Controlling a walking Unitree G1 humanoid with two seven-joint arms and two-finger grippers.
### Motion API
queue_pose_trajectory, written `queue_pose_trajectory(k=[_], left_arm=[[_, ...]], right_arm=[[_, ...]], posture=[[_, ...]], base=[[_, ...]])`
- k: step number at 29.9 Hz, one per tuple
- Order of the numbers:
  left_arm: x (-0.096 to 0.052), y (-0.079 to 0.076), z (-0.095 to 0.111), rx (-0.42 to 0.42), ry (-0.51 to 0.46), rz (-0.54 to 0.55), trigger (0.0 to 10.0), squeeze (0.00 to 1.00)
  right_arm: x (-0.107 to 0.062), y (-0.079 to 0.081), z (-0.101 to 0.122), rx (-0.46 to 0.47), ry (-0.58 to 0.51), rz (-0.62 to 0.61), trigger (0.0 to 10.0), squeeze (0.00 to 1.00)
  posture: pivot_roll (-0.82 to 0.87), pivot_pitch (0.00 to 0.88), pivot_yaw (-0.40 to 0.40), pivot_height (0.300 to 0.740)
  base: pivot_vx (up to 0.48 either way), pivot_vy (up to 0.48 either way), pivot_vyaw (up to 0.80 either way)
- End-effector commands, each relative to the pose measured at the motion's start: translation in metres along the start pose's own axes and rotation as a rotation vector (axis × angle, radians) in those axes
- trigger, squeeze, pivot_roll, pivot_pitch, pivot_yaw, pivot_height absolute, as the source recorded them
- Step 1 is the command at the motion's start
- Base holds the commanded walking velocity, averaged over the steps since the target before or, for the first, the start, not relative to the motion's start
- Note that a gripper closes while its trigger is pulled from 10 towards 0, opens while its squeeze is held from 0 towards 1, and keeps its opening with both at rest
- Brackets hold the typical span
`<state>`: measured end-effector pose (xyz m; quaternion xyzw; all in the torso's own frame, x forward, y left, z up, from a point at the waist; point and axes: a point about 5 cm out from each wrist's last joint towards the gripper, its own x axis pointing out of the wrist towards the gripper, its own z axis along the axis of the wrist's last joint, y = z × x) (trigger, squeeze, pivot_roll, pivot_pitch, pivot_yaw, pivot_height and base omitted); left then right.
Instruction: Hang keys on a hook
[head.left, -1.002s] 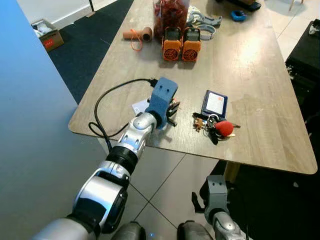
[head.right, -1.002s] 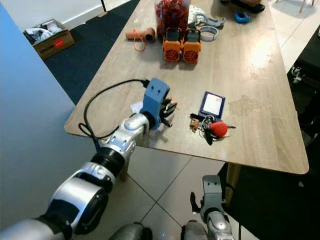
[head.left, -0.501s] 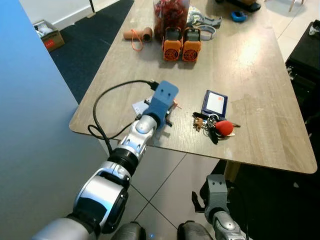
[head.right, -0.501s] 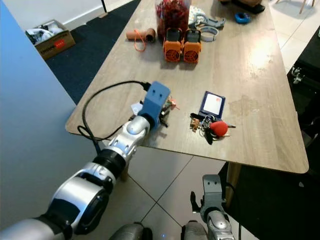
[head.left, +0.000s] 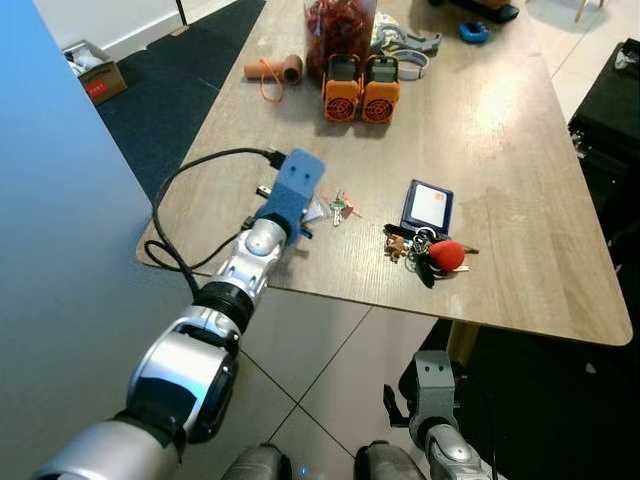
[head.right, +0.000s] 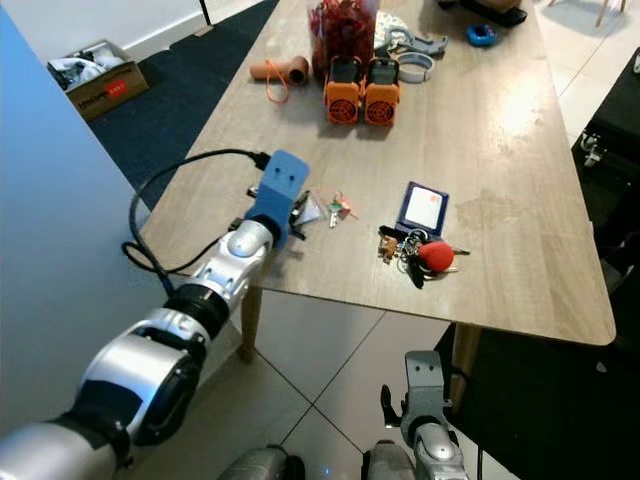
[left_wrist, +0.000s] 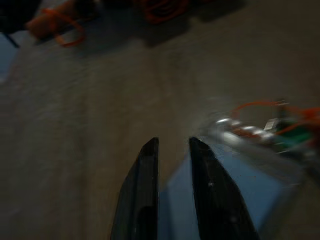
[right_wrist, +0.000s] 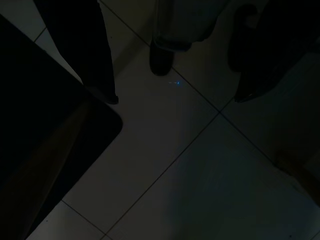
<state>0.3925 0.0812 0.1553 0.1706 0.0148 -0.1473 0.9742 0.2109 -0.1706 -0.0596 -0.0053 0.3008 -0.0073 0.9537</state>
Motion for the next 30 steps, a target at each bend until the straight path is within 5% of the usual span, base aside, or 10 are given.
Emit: queue_pose_trajectory(k=[1, 6, 9, 18, 21, 30], left_arm=[[-0.002, 0.009, -0.008, 0.024, 0.036, 0.032, 2.6, 0.00], [-0.003, 0.014, -0.012, 0.069, 0.046, 0.017, 2.3, 0.00], [-0.005, 0.017, -0.017, 0.092, 0.062, -0.009, 0.1, 0.00], [-0.011, 0.025, -0.030, 0.174, 0.105, -0.102, 0.0, 0.00], [-0.018, 0.027, -0.042, 0.259, 0.138, -0.212, 0.0, 0.00], [-0.026, 0.033, -0.052, 0.348, 0.195, -0.383, 0.0, 0.00]], right_arm=[[-0.003, 0.001, -0.010, 0.013, 0.039, -0.003, 10.0, 0.00], [-0.004, 0.001, -0.010, 0.015, 0.038, -0.007, 10.0, 0.00], [-0.004, 0.000, -0.010, 0.016, 0.038, -0.009, 10.0, 0.00], [-0.004, -0.002, -0.010, 0.009, 0.038, -0.011, 10.0, 0.00], [-0.004, -0.005, -0.010, 0.001, 0.038, -0.013, 10.0, 0.00], [-0.001, -0.005, -0.004, -0.006, 0.028, -0.005, 10.0, 0.00]], posture=[[0.09, 0.172, 0.044, 0.740], [0.09, 0.171, 0.046, 0.740], [0.08, 0.165, 0.047, 0.740], [0.08, 0.154, 0.038, 0.740], [0.08, 0.132, 0.036, 0.740], [0.09, 0.155, 0.034, 0.740]], base=[[0.000, 0.000, 0.00], [0.000, 0.000, 0.00], [0.000, 0.000, 0.00], [0.000, 0.000, 0.00], [0.000, 0.000, 0.00], [0.000, 0.000, 0.00]])
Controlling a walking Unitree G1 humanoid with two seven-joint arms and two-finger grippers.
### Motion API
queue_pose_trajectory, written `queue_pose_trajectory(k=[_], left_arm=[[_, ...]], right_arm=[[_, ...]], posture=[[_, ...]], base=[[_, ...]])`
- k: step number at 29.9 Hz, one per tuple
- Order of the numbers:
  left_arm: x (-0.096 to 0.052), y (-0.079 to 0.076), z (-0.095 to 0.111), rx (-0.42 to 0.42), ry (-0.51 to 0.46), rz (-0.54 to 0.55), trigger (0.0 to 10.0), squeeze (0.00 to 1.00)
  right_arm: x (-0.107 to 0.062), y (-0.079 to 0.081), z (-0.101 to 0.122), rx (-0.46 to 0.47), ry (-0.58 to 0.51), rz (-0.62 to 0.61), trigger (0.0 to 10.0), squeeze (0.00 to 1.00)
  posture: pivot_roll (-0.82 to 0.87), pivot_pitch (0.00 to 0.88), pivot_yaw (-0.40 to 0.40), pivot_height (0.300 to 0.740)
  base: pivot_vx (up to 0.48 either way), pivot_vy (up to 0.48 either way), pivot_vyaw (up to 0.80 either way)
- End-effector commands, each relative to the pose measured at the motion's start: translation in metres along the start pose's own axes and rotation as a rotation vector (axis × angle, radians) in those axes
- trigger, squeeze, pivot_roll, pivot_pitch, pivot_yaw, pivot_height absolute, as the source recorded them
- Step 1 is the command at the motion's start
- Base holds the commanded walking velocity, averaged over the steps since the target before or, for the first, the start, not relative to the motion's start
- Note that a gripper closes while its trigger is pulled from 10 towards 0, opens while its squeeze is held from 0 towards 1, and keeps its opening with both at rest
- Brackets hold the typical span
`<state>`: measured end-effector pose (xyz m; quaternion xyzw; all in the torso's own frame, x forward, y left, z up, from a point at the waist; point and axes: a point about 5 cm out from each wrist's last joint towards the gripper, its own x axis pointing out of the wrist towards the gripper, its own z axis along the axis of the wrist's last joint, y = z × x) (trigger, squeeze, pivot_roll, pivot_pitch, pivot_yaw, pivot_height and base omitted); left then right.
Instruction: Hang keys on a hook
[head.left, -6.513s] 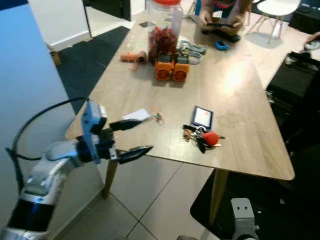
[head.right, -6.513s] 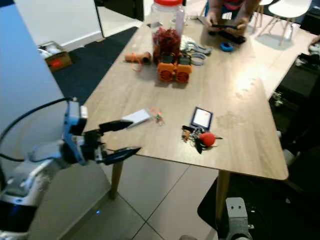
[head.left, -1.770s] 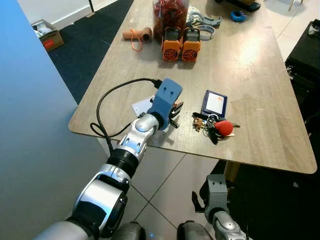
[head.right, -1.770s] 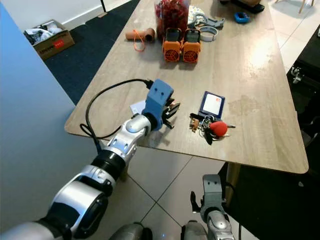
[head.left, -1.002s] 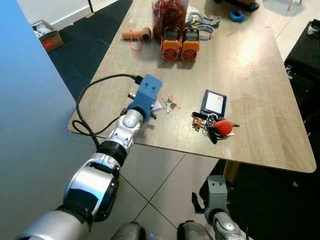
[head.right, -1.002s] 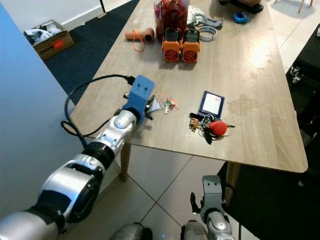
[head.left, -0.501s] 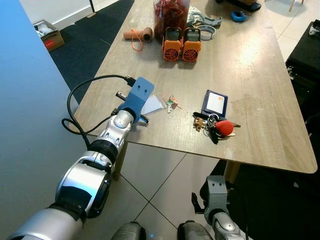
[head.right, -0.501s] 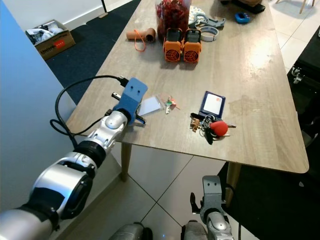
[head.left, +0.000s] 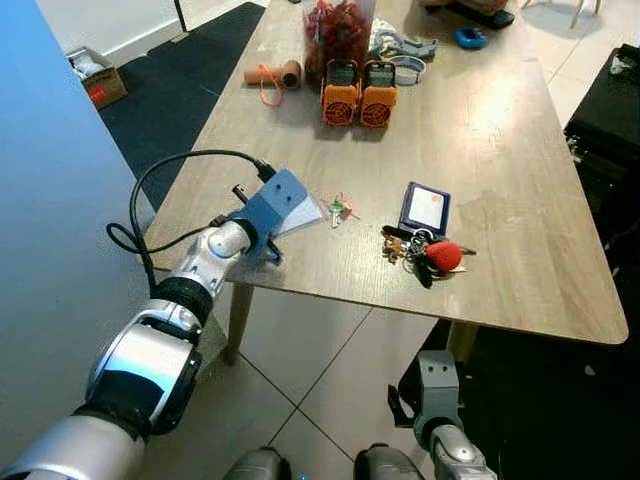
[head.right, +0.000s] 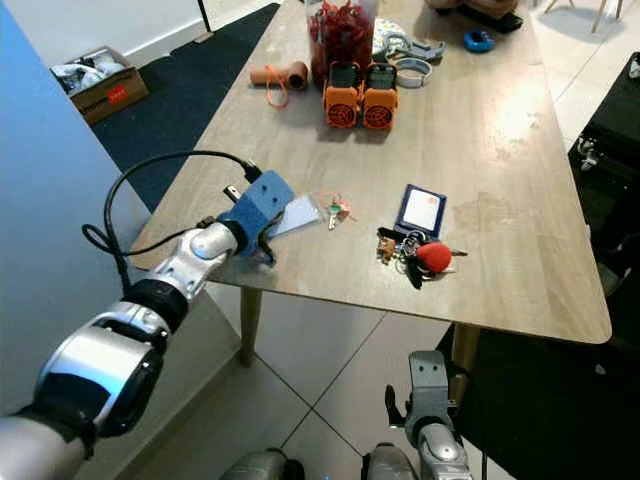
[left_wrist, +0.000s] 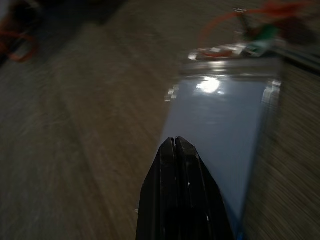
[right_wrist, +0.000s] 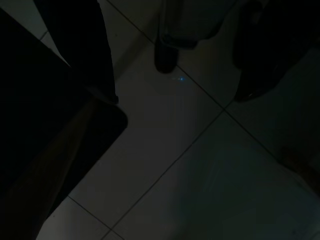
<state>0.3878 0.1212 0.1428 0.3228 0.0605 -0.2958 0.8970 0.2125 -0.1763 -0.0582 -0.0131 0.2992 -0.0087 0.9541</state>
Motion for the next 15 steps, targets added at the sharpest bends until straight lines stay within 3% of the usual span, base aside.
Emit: queue_pose_trajectory(k=[1, 10, 15], left_arm=[[-0.010, -0.007, -0.028, 0.023, 0.108, -0.100, 0.0, 0.00], [-0.021, -0.003, -0.038, 0.069, 0.134, -0.235, 0.0, 0.00], [-0.032, -0.015, -0.053, 0.092, 0.196, -0.447, 0.0, 0.00]], right_arm=[[-0.001, 0.001, -0.005, 0.011, 0.030, 0.002, 10.0, 0.00], [-0.001, 0.005, -0.005, 0.010, 0.036, 0.014, 10.0, 0.00], [-0.001, 0.007, -0.006, 0.000, 0.040, 0.027, 10.0, 0.00]], posture=[[0.09, 0.165, 0.035, 0.740], [0.10, 0.151, 0.020, 0.740], [0.10, 0.139, 0.022, 0.740]], base=[[0.000, 0.000, 0.00], [0.000, 0.000, 0.00], [0.000, 0.000, 0.00]])
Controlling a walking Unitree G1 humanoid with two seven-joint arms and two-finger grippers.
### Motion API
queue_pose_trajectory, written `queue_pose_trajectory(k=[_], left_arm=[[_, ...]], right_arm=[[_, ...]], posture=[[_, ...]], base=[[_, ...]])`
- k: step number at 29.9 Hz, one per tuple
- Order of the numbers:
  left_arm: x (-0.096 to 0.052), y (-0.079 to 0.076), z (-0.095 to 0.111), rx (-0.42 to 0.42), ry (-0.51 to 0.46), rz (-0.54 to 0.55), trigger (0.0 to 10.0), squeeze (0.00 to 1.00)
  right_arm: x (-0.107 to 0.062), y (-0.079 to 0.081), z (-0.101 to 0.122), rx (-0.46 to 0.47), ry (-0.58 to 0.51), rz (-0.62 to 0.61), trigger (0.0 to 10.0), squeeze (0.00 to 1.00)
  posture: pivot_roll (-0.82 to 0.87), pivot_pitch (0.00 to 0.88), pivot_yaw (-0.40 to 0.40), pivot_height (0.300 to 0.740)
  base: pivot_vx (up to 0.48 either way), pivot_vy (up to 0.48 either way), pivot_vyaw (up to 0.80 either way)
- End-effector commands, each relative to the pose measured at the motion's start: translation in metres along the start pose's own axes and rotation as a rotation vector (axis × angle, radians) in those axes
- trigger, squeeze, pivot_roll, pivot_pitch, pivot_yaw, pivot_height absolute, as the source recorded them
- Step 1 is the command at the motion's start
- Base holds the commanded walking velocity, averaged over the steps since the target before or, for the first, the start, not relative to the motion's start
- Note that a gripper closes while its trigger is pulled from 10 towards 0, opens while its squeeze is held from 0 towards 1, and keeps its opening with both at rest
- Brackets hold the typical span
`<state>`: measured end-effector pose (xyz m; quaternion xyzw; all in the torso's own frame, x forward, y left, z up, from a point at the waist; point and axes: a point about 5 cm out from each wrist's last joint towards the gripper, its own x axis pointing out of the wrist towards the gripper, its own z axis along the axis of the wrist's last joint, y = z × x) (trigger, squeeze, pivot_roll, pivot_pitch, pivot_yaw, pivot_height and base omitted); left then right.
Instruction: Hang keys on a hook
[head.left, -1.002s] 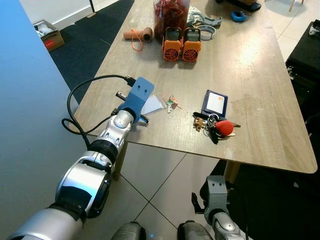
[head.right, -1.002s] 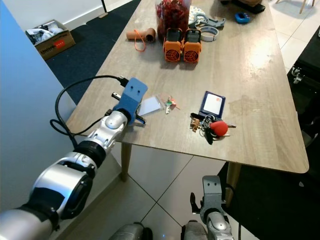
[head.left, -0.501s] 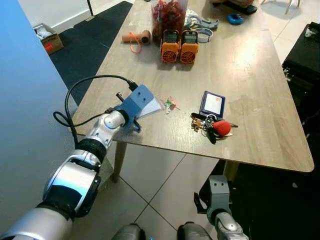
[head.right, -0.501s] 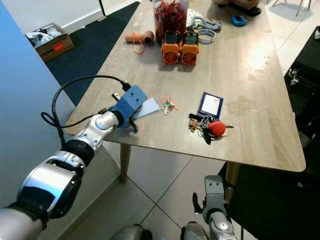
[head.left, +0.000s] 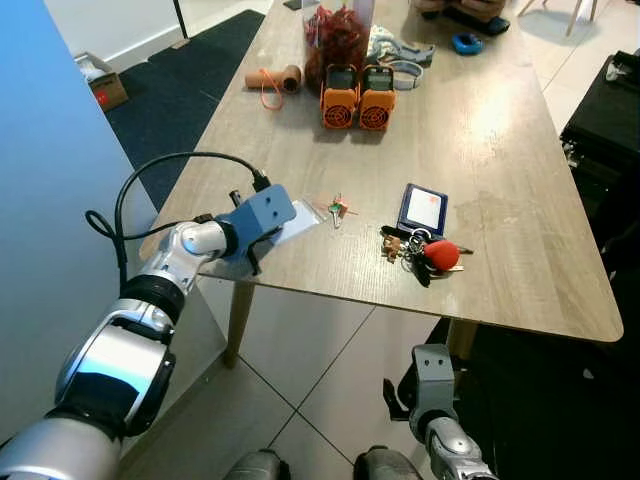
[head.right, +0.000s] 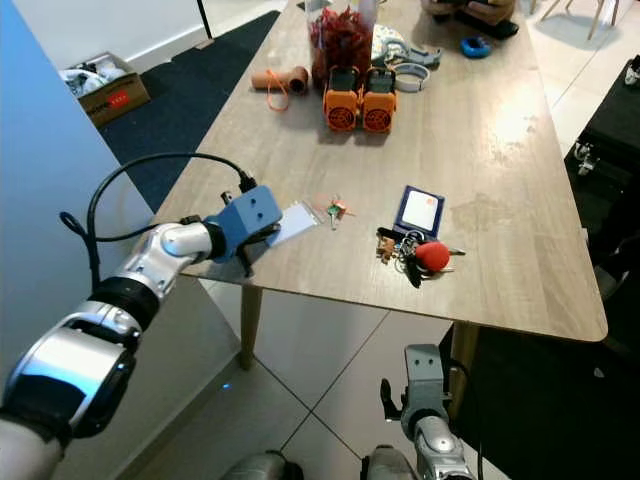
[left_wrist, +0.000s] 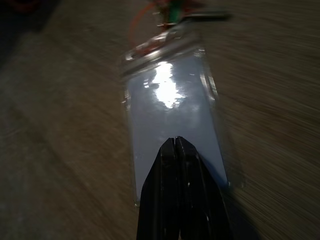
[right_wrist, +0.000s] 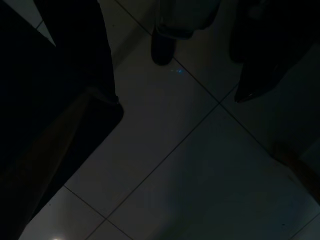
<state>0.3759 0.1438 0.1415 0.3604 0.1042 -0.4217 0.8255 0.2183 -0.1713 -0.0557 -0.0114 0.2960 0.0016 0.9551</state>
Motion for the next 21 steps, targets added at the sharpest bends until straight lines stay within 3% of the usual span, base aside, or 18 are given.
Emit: queue_pose_trajectory(k=[1, 3, 13, 15, 16, 18, 19, 21], left_arm=[[-0.004, -0.028, -0.037, -0.032, 0.156, -0.163, 0.0, 0.00], [-0.009, -0.032, -0.041, -0.025, 0.176, -0.262, 0.0, 0.00], [-0.015, -0.046, -0.045, -0.054, 0.172, -0.444, 0.0, 0.00], [-0.013, -0.046, -0.034, -0.141, 0.079, -0.471, 0.0, 0.00], [-0.013, -0.046, -0.034, -0.141, 0.079, -0.471, 0.0, 0.00], [-0.013, -0.043, -0.021, -0.217, -0.025, -0.503, 0.0, 0.00], [-0.013, -0.043, -0.021, -0.217, -0.025, -0.503, 0.0, 0.00], [-0.016, -0.040, -0.008, -0.258, -0.113, -0.567, 0.0, 0.00]], right_arm=[[-0.004, 0.002, -0.012, 0.004, 0.047, 0.007, 10.0, 0.00], [-0.003, 0.003, -0.010, 0.005, 0.043, 0.008, 10.0, 0.00], [-0.003, 0.003, -0.008, 0.002, 0.036, 0.012, 10.0, 0.00], [-0.003, 0.002, -0.008, -0.001, 0.034, 0.013, 10.0, 0.00], [-0.003, 0.002, -0.008, -0.001, 0.034, 0.013, 10.0, 0.00], [-0.003, 0.001, -0.007, 0.003, 0.031, 0.008, 10.0, 0.00], [-0.003, 0.001, -0.007, 0.003, 0.031, 0.008, 10.0, 0.00], [-0.002, -0.001, -0.007, 0.005, 0.030, 0.003, 10.0, 0.00]], posture=[[0.10, 0.139, 0.022, 0.740], [0.10, 0.136, 0.022, 0.740], [0.09, 0.129, 0.021, 0.740], [0.09, 0.126, 0.021, 0.740], [0.09, 0.126, 0.021, 0.740], [0.09, 0.120, 0.022, 0.740], [0.09, 0.120, 0.022, 0.740], [0.08, 0.113, 0.025, 0.740]], base=[[0.000, 0.000, 0.00], [0.000, 0.000, 0.00], [0.000, 0.000, 0.00], [0.000, 0.000, 0.00], [0.000, 0.000, 0.00], [0.000, 0.000, 0.00], [0.000, 0.000, 0.00], [0.000, 0.000, 0.00]])
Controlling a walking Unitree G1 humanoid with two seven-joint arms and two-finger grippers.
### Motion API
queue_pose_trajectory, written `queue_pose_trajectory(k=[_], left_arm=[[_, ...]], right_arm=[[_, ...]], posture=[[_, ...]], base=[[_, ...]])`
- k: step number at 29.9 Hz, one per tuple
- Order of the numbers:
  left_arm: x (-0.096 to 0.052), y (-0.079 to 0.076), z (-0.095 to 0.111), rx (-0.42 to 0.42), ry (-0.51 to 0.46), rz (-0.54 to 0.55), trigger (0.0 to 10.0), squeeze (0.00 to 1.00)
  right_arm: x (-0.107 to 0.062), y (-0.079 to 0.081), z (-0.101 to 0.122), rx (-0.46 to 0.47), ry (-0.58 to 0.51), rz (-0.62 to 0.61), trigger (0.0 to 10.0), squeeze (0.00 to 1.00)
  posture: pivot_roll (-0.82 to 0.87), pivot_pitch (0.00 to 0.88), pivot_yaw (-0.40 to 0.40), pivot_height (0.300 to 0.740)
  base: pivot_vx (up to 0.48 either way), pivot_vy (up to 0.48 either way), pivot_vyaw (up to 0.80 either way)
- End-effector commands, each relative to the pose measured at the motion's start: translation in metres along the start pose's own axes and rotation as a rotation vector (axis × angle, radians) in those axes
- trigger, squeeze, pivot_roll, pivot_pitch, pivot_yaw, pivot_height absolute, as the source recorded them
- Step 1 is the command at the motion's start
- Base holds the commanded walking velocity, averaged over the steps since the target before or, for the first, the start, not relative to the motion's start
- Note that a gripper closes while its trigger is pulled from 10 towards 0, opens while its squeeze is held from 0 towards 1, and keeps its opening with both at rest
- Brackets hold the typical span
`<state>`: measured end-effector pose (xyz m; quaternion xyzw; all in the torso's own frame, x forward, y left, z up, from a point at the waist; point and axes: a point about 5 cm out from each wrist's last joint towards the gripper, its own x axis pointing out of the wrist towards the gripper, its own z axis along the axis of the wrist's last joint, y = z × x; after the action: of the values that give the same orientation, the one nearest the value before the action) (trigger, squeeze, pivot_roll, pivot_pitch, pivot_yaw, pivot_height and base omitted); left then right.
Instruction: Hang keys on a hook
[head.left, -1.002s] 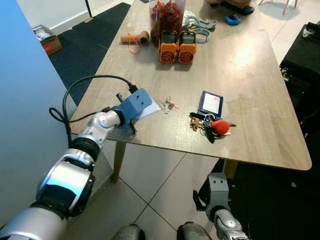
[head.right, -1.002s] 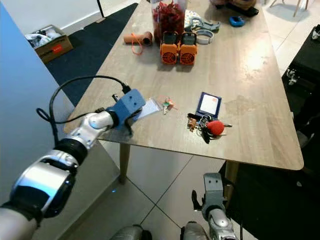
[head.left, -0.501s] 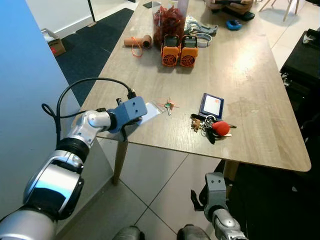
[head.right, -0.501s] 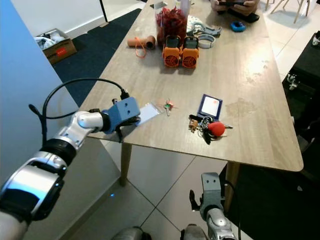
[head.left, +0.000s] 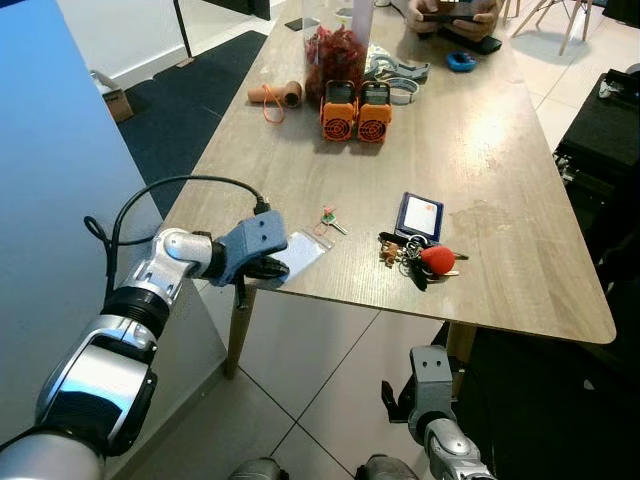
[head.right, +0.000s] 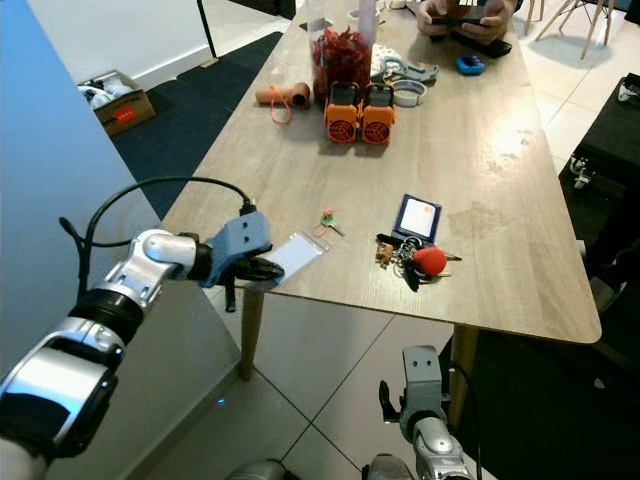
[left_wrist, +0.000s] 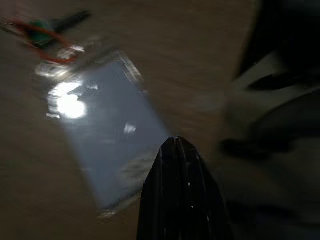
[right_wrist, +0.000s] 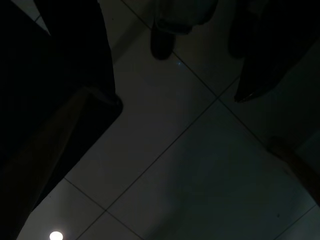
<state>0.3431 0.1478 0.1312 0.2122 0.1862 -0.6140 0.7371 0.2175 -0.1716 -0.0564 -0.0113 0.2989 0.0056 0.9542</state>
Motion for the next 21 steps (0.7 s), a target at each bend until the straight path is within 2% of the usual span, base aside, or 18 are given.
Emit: queue_pose_trajectory(k=[1, 2, 4, 5, 9, 10, 12, 13, 14, 15, 16, 17, 19, 20, 21], left_arm=[[0.005, -0.008, 0.002, -0.059, -0.053, -0.101, 0.0, 0.00], [0.005, -0.007, 0.009, -0.059, -0.102, -0.090, 0.0, 0.00], [0.005, -0.007, 0.009, -0.059, -0.102, -0.090, 0.0, 0.00], [0.007, 0.000, 0.022, -0.065, -0.198, -0.026, 0.0, 0.00], [0.009, 0.004, 0.034, -0.087, -0.274, 0.010, 0.0, 0.00], [0.011, 0.004, 0.037, -0.088, -0.299, 0.022, 1.9, 0.00], [0.013, 0.004, 0.042, -0.084, -0.326, 0.043, 1.7, 0.00], [0.014, 0.004, 0.042, -0.083, -0.330, 0.051, 2.3, 0.00], [0.014, 0.004, 0.042, -0.083, -0.330, 0.051, 2.3, 0.00], [0.015, 0.007, 0.045, -0.085, -0.347, 0.098, 2.3, 0.00], [0.017, 0.010, 0.047, -0.079, -0.356, 0.165, 4.3, 0.00], [0.020, 0.011, 0.046, -0.062, -0.340, 0.217, 3.1, 0.00], [0.021, 0.012, 0.045, -0.050, -0.328, 0.248, 3.1, 0.00], [0.023, 0.013, 0.040, -0.036, -0.282, 0.283, 0.9, 0.00], [0.024, 0.013, 0.034, -0.032, -0.241, 0.309, 0.0, 0.00]], right_arm=[[-0.002, -0.001, -0.006, 0.008, 0.023, -0.006, 10.0, 0.00], [-0.002, -0.002, -0.006, 0.009, 0.023, -0.009, 10.0, 0.00], [-0.002, -0.002, -0.006, 0.009, 0.023, -0.009, 10.0, 0.00], [-0.002, -0.003, -0.005, 0.011, 0.020, -0.013, 10.0, 0.00], [-0.002, -0.003, -0.005, 0.011, 0.020, -0.014, 10.0, 0.00], [-0.002, -0.003, -0.006, 0.011, 0.021, -0.015, 10.0, 0.00], [-0.003, -0.004, -0.006, 0.012, 0.022, -0.016, 10.0, 0.00], [-0.003, -0.004, -0.006, 0.012, 0.022, -0.017, 10.0, 0.00], [-0.003, -0.004, -0.006, 0.012, 0.022, -0.017, 10.0, 0.00], [-0.003, -0.004, -0.007, 0.013, 0.022, -0.017, 10.0, 0.00], [-0.003, -0.004, -0.007, 0.013, 0.023, -0.017, 10.0, 0.00], [-0.003, -0.004, -0.008, 0.013, 0.024, -0.017, 10.0, 0.00], [-0.003, -0.004, -0.008, 0.013, 0.025, -0.017, 10.0, 0.00], [-0.004, -0.003, -0.008, 0.013, 0.025, -0.017, 10.0, 0.00], [-0.004, -0.003, -0.008, 0.013, 0.025, -0.017, 10.0, 0.00]], posture=[[0.08, 0.114, 0.027, 0.740], [0.08, 0.112, 0.028, 0.740], [0.08, 0.112, 0.028, 0.740], [0.08, 0.109, 0.027, 0.740], [0.08, 0.106, 0.027, 0.740], [0.08, 0.106, 0.027, 0.740], [0.08, 0.106, 0.031, 0.740], [0.08, 0.106, 0.031, 0.740], [0.08, 0.106, 0.031, 0.740], [0.08, 0.106, 0.031, 0.740], [0.08, 0.106, 0.032, 0.740], [0.08, 0.106, 0.032, 0.740], [0.08, 0.107, 0.032, 0.740], [0.08, 0.106, 0.032, 0.740], [0.08, 0.107, 0.034, 0.740]], base=[[0.000, 0.000, 0.00], [0.000, 0.000, 0.00], [0.000, 0.000, 0.00], [0.000, 0.000, 0.00], [0.000, 0.000, 0.00], [0.000, 0.000, 0.00], [0.000, 0.000, 0.00], [0.000, 0.000, 0.00], [0.000, 0.000, 0.00], [0.000, 0.000, 0.00], [0.000, 0.000, 0.00], [0.000, 0.000, 0.00], [0.000, 0.000, 0.00], [0.000, 0.000, 0.00], [0.000, 0.000, 0.00]])
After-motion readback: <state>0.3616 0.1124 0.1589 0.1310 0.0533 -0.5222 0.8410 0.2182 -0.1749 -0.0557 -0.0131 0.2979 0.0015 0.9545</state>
